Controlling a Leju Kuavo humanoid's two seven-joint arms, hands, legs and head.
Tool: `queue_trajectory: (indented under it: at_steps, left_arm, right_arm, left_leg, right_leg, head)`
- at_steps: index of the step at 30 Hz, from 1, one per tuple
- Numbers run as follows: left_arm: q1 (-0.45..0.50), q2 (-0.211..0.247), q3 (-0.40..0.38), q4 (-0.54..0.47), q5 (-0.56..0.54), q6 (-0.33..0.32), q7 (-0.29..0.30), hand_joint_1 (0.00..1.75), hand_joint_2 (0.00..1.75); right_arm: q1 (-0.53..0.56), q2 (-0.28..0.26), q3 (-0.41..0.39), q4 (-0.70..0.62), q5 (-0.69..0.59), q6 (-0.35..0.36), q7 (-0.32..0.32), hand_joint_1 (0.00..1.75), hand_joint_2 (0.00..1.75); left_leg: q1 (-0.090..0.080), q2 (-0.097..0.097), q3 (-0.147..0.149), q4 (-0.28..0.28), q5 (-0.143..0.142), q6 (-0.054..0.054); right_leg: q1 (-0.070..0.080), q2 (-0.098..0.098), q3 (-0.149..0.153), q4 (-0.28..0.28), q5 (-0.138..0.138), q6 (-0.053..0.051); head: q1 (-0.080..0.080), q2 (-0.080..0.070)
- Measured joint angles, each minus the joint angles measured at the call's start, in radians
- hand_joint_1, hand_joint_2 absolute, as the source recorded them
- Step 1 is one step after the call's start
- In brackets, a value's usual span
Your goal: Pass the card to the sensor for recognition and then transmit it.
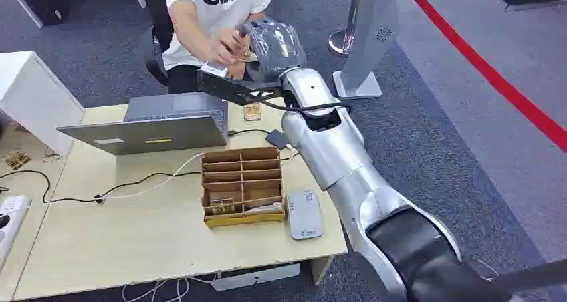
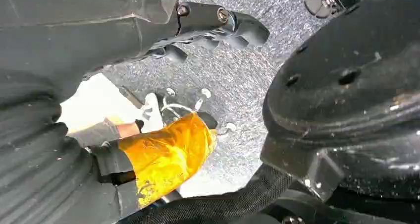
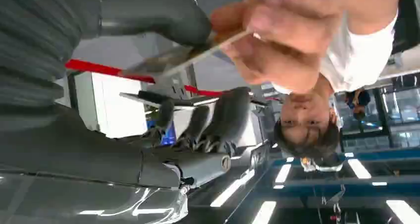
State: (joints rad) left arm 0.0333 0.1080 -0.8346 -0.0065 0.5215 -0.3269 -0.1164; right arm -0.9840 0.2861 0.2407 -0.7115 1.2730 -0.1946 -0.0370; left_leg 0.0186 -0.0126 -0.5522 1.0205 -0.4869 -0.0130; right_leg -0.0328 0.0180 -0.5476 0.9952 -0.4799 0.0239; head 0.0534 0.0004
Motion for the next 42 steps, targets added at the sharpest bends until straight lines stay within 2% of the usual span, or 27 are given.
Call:
queue_trajectory:
  at_steps: [9, 11, 13, 15, 17, 21, 24, 27, 30, 35, 38, 42]
  left_arm:
    - [-0.001, -0.005, 0.0, 0.0, 0.003, -0.001, 0.0, 0.0, 1.75]
    - [0.0, -0.007, 0.0, 0.0, 0.009, 0.001, 0.001, 0.0, 1.75]
    - [0.0, -0.013, 0.0, 0.0, 0.018, 0.009, 0.008, 0.0, 1.75]
    - [0.001, -0.021, 0.002, 0.0, 0.03, 0.021, 0.01, 0.0, 1.75]
    - [0.003, -0.031, 0.005, 0.0, 0.042, 0.032, 0.012, 0.0, 1.75]
    - [0.012, -0.056, 0.023, 0.0, 0.094, 0.067, 0.012, 0.0, 1.75]
    - [0.021, -0.081, 0.043, 0.0, 0.13, 0.096, 0.012, 0.0, 1.75]
    - [0.029, -0.101, 0.061, 0.0, 0.165, 0.125, 0.012, 0.0, 1.75]
    - [0.035, -0.116, 0.071, 0.0, 0.189, 0.145, 0.012, 0.0, 1.75]
    - [0.041, -0.131, 0.081, 0.002, 0.213, 0.159, 0.008, 0.0, 1.75]
    - [0.042, -0.133, 0.081, 0.004, 0.221, 0.159, 0.004, 0.0, 1.75]
    - [0.045, -0.134, 0.081, 0.005, 0.231, 0.158, -0.001, 0.0, 1.75]
  right_arm:
    - [0.001, 0.008, -0.007, 0.0, -0.008, 0.01, -0.016, 1.75, 1.75]
    - [0.008, 0.011, -0.01, -0.011, -0.033, -0.004, -0.058, 1.75, 1.75]
    - [0.045, 0.016, -0.01, -0.076, -0.061, -0.021, -0.114, 1.75, 1.75]
    - [0.113, 0.014, 0.01, -0.185, -0.078, -0.025, -0.147, 1.75, 1.75]
    - [0.196, 0.001, 0.046, -0.304, -0.077, -0.043, -0.151, 1.75, 1.75]
    - [0.396, -0.069, 0.109, -0.555, -0.124, -0.141, -0.154, 1.75, 1.75]
    - [0.575, -0.122, 0.114, -0.701, -0.178, -0.201, -0.183, 1.75, 1.75]
    - [0.74, -0.148, 0.095, -0.796, -0.232, -0.235, -0.231, 1.75, 1.75]
    - [0.867, -0.159, 0.059, -0.84, -0.26, -0.24, -0.258, 1.75, 1.75]
    - [0.99, -0.171, 0.016, -0.848, -0.174, -0.237, -0.254, 1.75, 1.75]
    - [1.025, -0.188, 0.014, -0.839, -0.092, -0.228, -0.211, 1.75, 1.75]
    - [1.038, -0.216, 0.014, -0.799, -0.072, -0.164, -0.162, 1.75, 1.75]
  left_leg:
    - [0.0, 0.0, -0.001, 0.0, 0.0, 0.0]
    - [0.0, 0.0, -0.001, 0.0, 0.0, 0.0]
    - [0.0, 0.0, -0.001, 0.0, 0.0, 0.0]
    - [0.0, 0.0, -0.001, 0.0, 0.0, 0.0]
    - [0.0, 0.0, -0.001, 0.0, 0.0, 0.0]
    - [0.0, -0.001, -0.001, 0.0, -0.002, 0.0]
    - [0.0, -0.001, -0.001, 0.0, -0.004, 0.001]
    - [0.0, 0.0, -0.001, 0.0, -0.005, 0.001]
    - [0.0, 0.0, -0.001, 0.0, -0.005, 0.001]
    - [0.0, 0.0, -0.001, 0.0, -0.005, 0.001]
    - [0.0, 0.0, -0.001, 0.0, -0.005, 0.001]
    - [0.0, 0.0, -0.001, 0.0, -0.005, 0.001]
  right_leg:
    - [0.0, 0.0, -0.001, 0.0, 0.0, 0.0]
    - [0.0, 0.0, -0.001, 0.0, 0.0, 0.0]
    - [0.0, 0.0, -0.001, 0.0, 0.0, 0.0]
    - [0.0, 0.0, -0.001, -0.001, 0.0, 0.0]
    - [0.0, 0.0, -0.002, -0.001, -0.001, 0.0]
    - [0.0, -0.001, 0.0, -0.003, -0.001, 0.0]
    - [0.0, -0.001, 0.0, -0.004, -0.001, 0.001]
    - [0.0, -0.001, 0.0, -0.004, -0.002, 0.001]
    - [0.0, -0.001, 0.0, -0.004, -0.003, 0.001]
    - [0.0, -0.001, 0.0, -0.004, -0.003, 0.001]
    - [0.0, -0.001, 0.0, -0.004, -0.003, 0.001]
    - [0.0, -0.001, 0.001, -0.004, -0.003, 0.002]
  head:
    - [0.0, 0.0]
    - [0.0, 0.0]
    - [0.0, 0.0]
    - [0.0, 0.0]
    - [-0.001, 0.0]
    - [0.001, 0.0]
    - [0.0, 0.0]
    - [0.0, 0.0]
    - [0.0, 0.0]
    - [0.0, 0.0]
    - [0.0, 0.0]
    - [0.0, 0.0]
